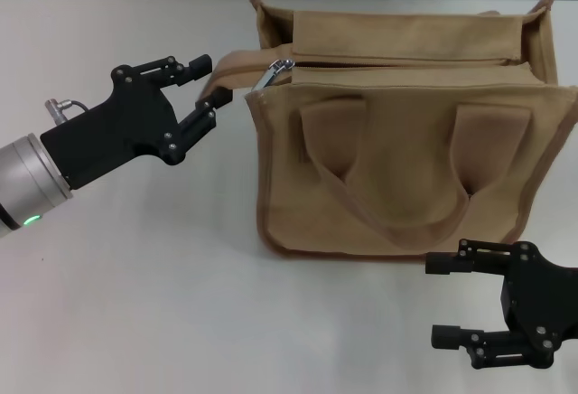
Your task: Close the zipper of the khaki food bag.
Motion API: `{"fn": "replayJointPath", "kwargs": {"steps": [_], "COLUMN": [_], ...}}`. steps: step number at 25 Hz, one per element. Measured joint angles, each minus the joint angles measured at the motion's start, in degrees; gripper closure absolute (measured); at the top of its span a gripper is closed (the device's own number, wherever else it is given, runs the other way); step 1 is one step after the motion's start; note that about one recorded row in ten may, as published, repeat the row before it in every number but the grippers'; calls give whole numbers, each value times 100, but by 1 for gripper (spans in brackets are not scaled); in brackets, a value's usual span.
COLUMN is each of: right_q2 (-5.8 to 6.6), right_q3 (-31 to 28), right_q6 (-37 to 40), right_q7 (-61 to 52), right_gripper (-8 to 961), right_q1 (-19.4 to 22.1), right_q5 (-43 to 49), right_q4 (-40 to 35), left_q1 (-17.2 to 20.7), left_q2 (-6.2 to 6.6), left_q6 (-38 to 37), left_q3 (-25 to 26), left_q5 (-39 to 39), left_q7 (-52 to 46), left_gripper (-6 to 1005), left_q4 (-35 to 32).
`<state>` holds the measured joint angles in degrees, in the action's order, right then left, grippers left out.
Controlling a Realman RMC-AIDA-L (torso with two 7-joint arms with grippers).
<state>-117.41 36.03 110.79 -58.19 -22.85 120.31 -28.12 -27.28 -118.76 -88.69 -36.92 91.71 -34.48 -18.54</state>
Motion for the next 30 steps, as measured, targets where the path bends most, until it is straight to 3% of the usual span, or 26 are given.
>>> {"fn": "replayJointPath", "kwargs": {"steps": [9,16,19,30], "right_q2": [8,182,271,439], "right_q3": [-33,-12,-17,-48], "right_q6": [665,1402,1409,957], "right_q7": [-119,-1250,-2367,-5055], "right_gripper": [188,188,188,188], "right_q1": [-43,-276,-622,-1664], "right_q5": [-284,-1240,-1705,-2134], "right_q4": [0,-43,-61,-116], "left_q1": [-32,-33,-51,-68], "left_q2": [2,2,-3,-7], "left_q6": [-152,-276,-402,-510], "left_q3": [50,79,79,72], "left_q5": [-21,-80,-94,-198], "left_q7": [-70,-31,-29,-16], "left_gripper": [765,916,977,974], "left_q4": [0,-3,-15,-36]}}
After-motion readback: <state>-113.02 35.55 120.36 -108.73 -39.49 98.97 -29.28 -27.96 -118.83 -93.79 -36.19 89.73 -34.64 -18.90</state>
